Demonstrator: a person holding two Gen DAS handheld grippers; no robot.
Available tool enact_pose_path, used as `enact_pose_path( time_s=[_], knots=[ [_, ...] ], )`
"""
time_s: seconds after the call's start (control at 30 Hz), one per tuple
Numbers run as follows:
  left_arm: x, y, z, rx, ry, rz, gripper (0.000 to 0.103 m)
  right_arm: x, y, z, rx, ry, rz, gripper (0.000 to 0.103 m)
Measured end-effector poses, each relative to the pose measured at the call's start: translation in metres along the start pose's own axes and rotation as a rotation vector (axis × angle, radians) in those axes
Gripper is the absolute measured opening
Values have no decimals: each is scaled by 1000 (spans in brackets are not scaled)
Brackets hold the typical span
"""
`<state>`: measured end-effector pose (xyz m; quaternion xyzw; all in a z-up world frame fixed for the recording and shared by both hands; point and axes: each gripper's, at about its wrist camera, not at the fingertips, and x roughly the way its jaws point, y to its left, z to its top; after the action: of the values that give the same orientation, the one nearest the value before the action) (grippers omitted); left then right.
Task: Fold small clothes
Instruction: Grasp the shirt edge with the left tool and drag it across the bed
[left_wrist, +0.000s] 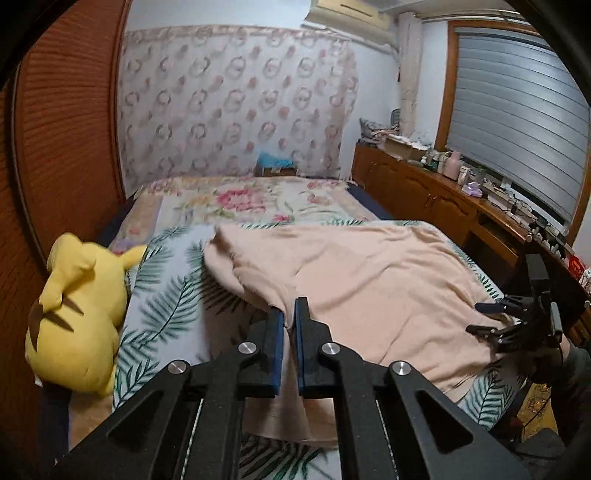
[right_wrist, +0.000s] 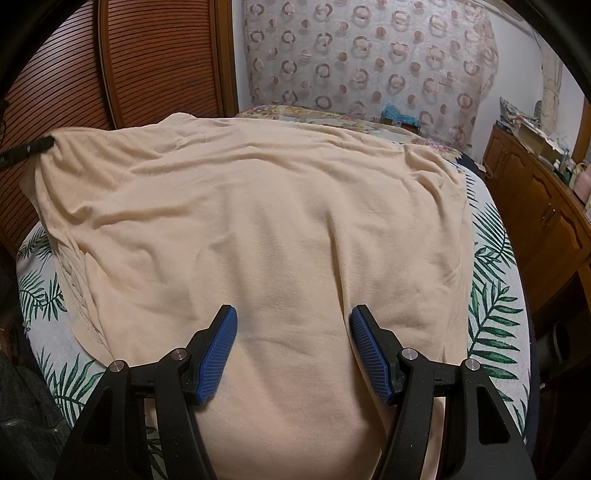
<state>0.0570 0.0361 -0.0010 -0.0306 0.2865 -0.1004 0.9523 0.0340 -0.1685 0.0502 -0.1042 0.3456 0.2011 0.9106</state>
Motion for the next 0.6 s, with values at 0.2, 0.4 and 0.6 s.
enact_pose_path(
  time_s=[0.2, 0.4, 0.6],
  knots=[
    [4, -16, 12, 28, -24, -43, 6, 1, 1, 0, 6, -1, 2, 66],
    [14, -36, 22, 61, -32, -70, 6, -4, -3, 0, 29, 11, 4, 66],
    [18, -70, 42, 117, -49, -145, 6, -44, -16, -4, 78, -68, -17, 66]
  ],
)
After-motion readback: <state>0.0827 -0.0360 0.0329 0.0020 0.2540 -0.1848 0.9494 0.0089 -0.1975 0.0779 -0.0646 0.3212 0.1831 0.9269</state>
